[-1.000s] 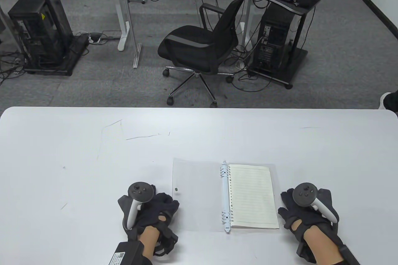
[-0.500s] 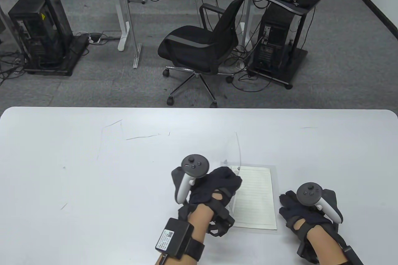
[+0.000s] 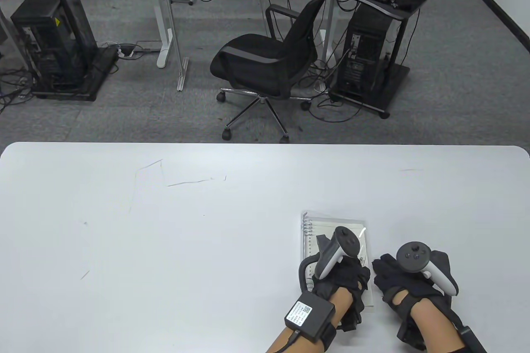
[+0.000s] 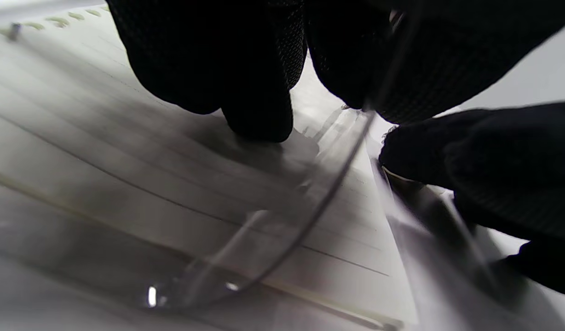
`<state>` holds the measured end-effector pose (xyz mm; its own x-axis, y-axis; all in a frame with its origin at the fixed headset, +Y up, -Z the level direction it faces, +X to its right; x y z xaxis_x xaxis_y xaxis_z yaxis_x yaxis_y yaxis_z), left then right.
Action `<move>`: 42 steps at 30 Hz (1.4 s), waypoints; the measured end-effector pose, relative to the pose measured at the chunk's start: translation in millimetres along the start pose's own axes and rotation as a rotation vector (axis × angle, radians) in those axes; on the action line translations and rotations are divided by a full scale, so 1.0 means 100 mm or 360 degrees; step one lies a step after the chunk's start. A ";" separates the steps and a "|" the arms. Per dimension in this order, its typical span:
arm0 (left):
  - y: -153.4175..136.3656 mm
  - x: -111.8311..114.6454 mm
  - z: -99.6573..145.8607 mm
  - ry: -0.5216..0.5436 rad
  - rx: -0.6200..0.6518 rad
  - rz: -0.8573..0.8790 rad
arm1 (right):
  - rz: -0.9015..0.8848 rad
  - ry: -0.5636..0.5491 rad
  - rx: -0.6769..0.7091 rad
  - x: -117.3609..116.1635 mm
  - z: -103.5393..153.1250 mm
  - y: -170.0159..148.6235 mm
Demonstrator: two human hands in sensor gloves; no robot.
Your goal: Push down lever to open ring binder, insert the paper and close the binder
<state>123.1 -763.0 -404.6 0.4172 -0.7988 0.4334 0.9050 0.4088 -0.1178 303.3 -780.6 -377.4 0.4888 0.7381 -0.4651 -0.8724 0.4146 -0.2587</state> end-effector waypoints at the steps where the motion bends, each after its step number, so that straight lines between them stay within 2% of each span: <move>1: 0.02 0.02 0.01 -0.0035 0.0012 -0.0002 | -0.0003 0.0003 0.0001 0.00 0.00 0.00; 4: -0.04 -0.02 0.07 -0.0226 0.0089 0.0140 | -0.0014 0.0007 0.0004 0.00 0.00 -0.01; 7: -0.16 -0.21 0.18 -0.0264 0.0202 0.0343 | -0.0023 0.0013 0.0005 0.00 0.01 -0.01; 10: -0.53 -0.55 0.29 0.0006 0.0211 0.0216 | -0.0029 0.0016 0.0005 0.01 0.01 -0.01; 12: -0.80 -0.60 0.29 0.0112 0.0197 0.0051 | -0.0028 0.0016 0.0005 0.01 0.01 -0.01; 14: -1.04 -0.50 0.29 0.0031 0.0200 -0.0025 | -0.0028 0.0017 0.0003 0.01 0.01 -0.01; 17: -1.22 -0.24 0.29 -0.0241 0.0206 0.0042 | -0.0030 0.0012 0.0009 0.00 0.01 -0.02; 18: -1.24 -0.17 0.29 -0.0284 0.0211 0.0044 | -0.0030 0.0009 0.0008 0.00 0.01 -0.03; 21: -1.24 -0.06 0.26 -0.0225 0.0241 0.0009 | -0.0028 -0.0028 0.0030 0.00 0.02 -0.02; 23: -1.21 -0.04 0.27 -0.0227 0.0235 -0.0030 | -0.0063 -0.0188 0.0102 0.07 0.07 -0.01; 24: -1.20 -0.05 0.28 -0.0217 0.0231 -0.0045 | -0.0101 -0.0206 0.0103 0.11 0.09 -0.01; 28: -1.21 -0.05 0.29 -0.0189 0.0229 -0.0067 | -0.0218 -0.0369 -0.0017 0.27 0.20 -0.19; 29: -1.21 -0.04 0.29 -0.0189 0.0231 -0.0071 | -0.0201 -0.0330 -0.0118 0.26 0.18 -0.27; 31: -1.21 -0.05 0.29 -0.0190 0.0233 -0.0077 | -0.0179 -0.0223 -0.0165 0.19 0.13 -0.33; 34: -1.21 -0.05 0.29 -0.0201 0.0239 -0.0076 | -0.0306 -0.0183 -0.0001 0.09 0.04 -0.24; 37: -1.22 -0.05 0.29 -0.0215 0.0243 -0.0060 | -0.0358 -0.0252 0.0194 0.04 0.02 -0.04; 40: -1.21 -0.04 0.29 -0.0218 0.0249 -0.0064 | -0.0214 -0.0250 0.0296 -0.07 -0.02 0.15; 42: -1.20 -0.04 0.29 -0.0218 0.0249 -0.0070 | -0.0079 -0.0221 0.0264 -0.16 -0.06 0.23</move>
<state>9.9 -795.9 -366.4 0.3527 -0.7544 0.5536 0.8937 0.4469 0.0395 275.2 -786.1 -380.9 0.5369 0.7759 -0.3313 -0.8405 0.5260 -0.1301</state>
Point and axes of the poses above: the tracker on the back of each hand, its own y axis roughly to the thumb side, its own z axis roughly from the fingertips to the wrist, x = y × z, the point moved 2 cm from there along -z, roughly from the wrist to the fingertips, and after that the axes turned 4 degrees about -x, right-handed, at the moved point
